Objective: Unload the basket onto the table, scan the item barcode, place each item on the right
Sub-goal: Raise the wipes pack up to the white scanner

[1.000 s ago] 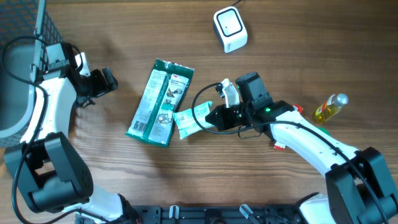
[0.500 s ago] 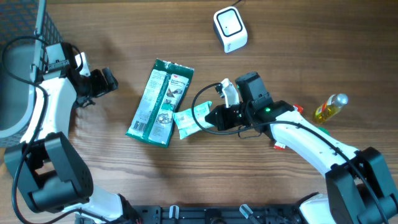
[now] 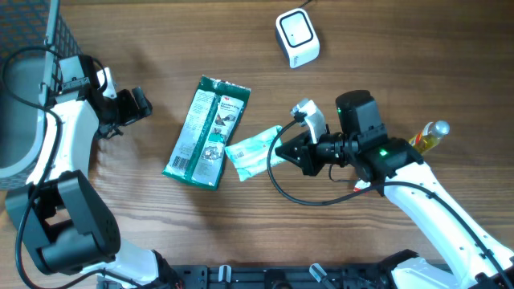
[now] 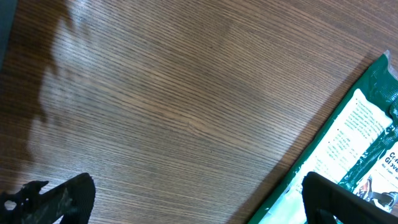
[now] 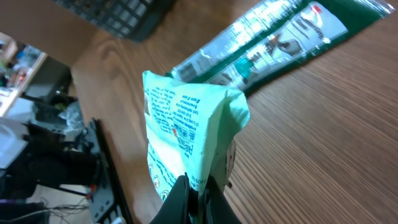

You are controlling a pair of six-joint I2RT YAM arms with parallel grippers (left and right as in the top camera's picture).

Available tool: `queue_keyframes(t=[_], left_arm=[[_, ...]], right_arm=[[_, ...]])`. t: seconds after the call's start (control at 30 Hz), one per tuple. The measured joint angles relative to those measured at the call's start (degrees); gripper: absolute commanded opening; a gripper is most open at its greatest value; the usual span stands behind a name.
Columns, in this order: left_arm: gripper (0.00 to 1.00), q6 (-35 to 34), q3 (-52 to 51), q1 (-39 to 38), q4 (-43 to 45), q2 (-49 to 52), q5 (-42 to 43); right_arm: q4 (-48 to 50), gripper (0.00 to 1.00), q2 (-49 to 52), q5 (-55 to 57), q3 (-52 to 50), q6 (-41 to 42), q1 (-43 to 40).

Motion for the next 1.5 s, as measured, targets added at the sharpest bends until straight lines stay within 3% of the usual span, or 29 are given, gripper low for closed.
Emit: queue_keyframes(t=[0.07, 0.2, 0.33, 0.4, 0.47, 0.77, 1.07, 1.5], left_arm=[[1.00, 0.0, 0.0, 0.0, 0.0, 0.0, 0.0], [1.00, 0.0, 0.0, 0.0, 0.0, 0.0, 0.0], [1.00, 0.0, 0.0, 0.0, 0.0, 0.0, 0.0], [1.00, 0.0, 0.0, 0.0, 0.0, 0.0, 0.0], [1.00, 0.0, 0.0, 0.0, 0.0, 0.0, 0.0], [1.00, 0.0, 0.0, 0.0, 0.0, 0.0, 0.0], [1.00, 0.0, 0.0, 0.0, 0.0, 0.0, 0.0], [1.00, 0.0, 0.0, 0.0, 0.0, 0.0, 0.0]], right_arm=[[-0.2, 0.04, 0.0, 2.0, 0.0, -0.5, -0.6], [-11.2, 0.04, 0.3, 8.5, 9.2, -3.4, -2.7], [-28.1, 0.04, 2.8, 22.4, 34.4, -10.2, -3.0], [-30.5, 0.04, 5.1, 28.1, 43.6, -13.9, -3.0], [-29.0, 0.04, 8.0, 34.9, 48.9, -18.1, -3.0], [-12.5, 0.04, 29.2, 51.5, 49.4, -33.6, -3.0], [12.8, 0.04, 43.5, 66.8, 49.1, -46.5, -1.8], [11.4, 0.04, 47.3, 70.2, 49.1, -50.0, 1.1]])
